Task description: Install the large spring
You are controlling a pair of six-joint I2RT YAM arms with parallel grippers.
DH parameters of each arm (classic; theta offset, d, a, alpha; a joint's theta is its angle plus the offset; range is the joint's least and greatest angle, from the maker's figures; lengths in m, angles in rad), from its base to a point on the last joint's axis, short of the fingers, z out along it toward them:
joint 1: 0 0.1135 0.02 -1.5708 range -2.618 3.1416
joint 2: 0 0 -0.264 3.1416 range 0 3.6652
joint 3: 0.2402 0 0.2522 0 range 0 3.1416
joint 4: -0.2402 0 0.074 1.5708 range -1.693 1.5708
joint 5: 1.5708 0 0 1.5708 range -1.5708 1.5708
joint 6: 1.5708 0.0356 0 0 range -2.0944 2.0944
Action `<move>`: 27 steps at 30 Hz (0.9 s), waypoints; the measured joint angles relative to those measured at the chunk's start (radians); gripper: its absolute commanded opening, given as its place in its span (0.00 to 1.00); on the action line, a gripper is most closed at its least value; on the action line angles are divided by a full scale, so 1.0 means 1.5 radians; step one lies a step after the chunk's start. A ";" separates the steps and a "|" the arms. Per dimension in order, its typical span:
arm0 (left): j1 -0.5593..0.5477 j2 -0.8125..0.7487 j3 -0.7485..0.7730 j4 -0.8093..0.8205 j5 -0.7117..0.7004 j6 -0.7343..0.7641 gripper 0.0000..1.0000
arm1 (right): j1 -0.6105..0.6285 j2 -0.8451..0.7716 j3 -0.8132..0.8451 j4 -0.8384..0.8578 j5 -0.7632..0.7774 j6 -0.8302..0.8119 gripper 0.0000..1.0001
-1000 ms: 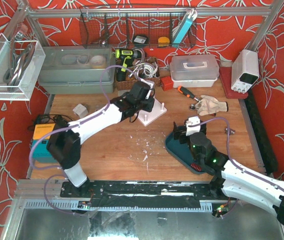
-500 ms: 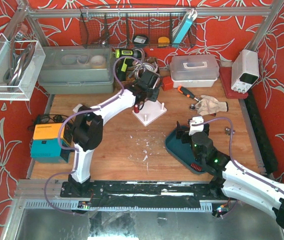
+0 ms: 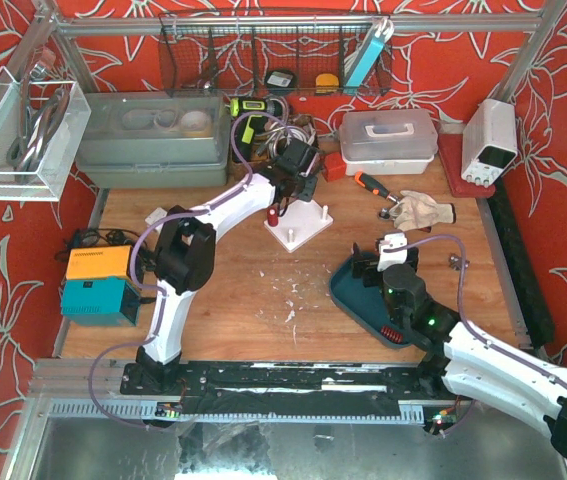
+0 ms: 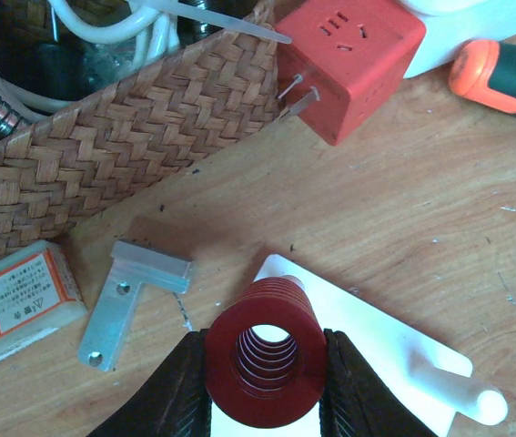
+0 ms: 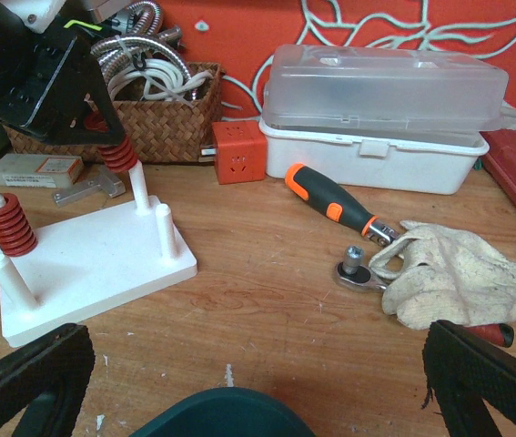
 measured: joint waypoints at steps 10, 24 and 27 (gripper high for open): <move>0.006 0.024 0.024 0.004 0.011 0.012 0.01 | -0.001 0.008 0.000 0.000 0.000 0.000 0.99; 0.009 0.063 0.035 0.008 0.022 0.013 0.55 | -0.002 0.014 0.000 0.000 -0.001 0.000 0.99; 0.010 0.063 0.044 0.003 0.024 0.012 0.60 | -0.003 0.021 0.000 0.000 -0.001 0.000 0.99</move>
